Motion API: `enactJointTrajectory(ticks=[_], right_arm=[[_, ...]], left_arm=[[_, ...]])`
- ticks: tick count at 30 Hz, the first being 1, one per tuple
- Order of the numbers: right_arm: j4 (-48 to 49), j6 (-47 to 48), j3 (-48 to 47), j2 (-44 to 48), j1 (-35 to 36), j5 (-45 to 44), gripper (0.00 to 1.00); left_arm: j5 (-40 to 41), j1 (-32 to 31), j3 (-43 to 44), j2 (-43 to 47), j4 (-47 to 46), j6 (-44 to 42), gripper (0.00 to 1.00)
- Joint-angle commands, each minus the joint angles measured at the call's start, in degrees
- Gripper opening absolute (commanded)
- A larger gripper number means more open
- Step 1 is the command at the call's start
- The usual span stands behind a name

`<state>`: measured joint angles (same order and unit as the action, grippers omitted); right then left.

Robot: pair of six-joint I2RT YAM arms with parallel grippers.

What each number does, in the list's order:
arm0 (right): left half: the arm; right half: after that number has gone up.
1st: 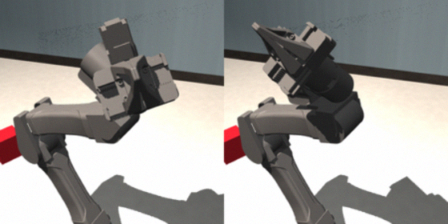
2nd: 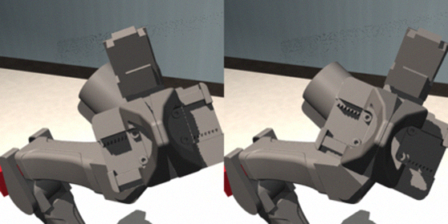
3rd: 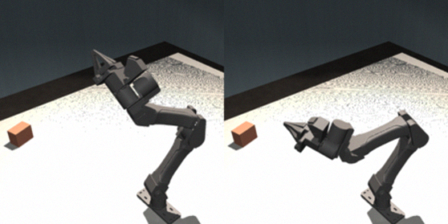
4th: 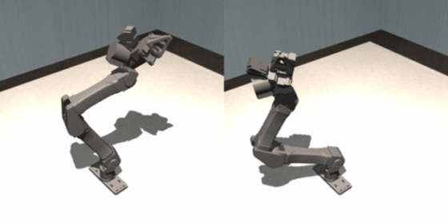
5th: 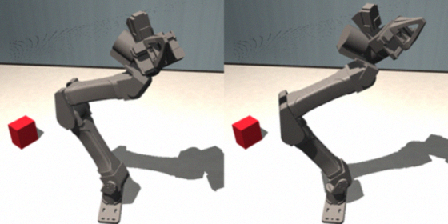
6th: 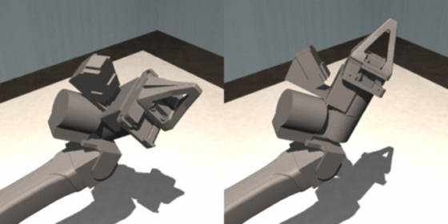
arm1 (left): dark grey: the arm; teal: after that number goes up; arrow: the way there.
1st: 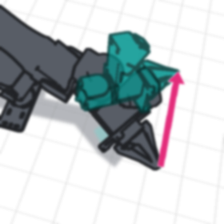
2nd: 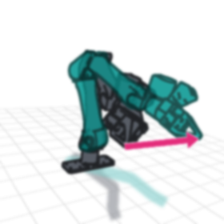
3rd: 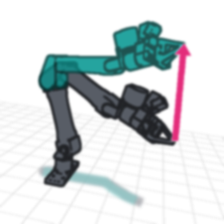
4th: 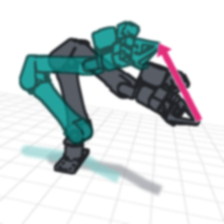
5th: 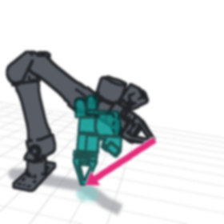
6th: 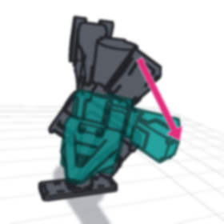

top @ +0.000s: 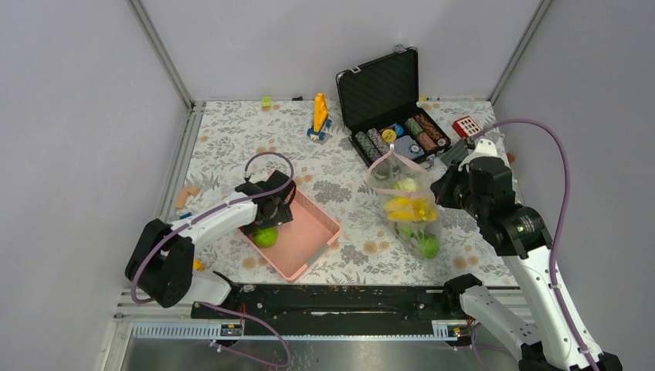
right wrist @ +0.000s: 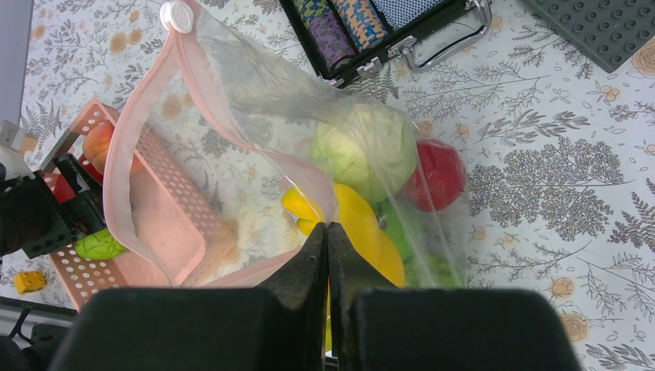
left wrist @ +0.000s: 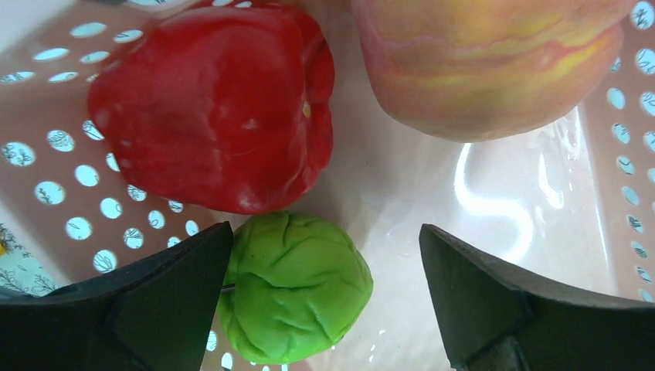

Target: Place the food in the zip-top bag and seal the zipper

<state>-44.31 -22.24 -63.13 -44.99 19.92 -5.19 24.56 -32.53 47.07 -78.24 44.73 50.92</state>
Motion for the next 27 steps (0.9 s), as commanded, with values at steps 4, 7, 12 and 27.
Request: enactJointTrajectory(ticks=[4, 7, 12, 27], right_arm=[[1.1, 0.7, -0.7, -0.1, 0.1, -2.2, 0.01], [0.8, 0.8, -0.6, 0.1, 0.1, -2.6, 0.01], [0.8, 0.8, -0.6, 0.1, 0.0, -3.8, 0.01], [0.9, 1.0, -0.7, 0.2, 0.0, -5.1, 0.01]], left_arm=[[-4.9, 0.1, -0.8, -2.3, -2.0, 0.6, 0.90], [-6.4, 0.1, -1.6, -2.2, -1.2, 0.8, 0.87], [-8.8, -0.5, -2.1, -1.9, -0.6, 0.4, 0.84], [-12.0, -4.7, 1.4, -3.7, 2.9, -2.5, 0.59]])
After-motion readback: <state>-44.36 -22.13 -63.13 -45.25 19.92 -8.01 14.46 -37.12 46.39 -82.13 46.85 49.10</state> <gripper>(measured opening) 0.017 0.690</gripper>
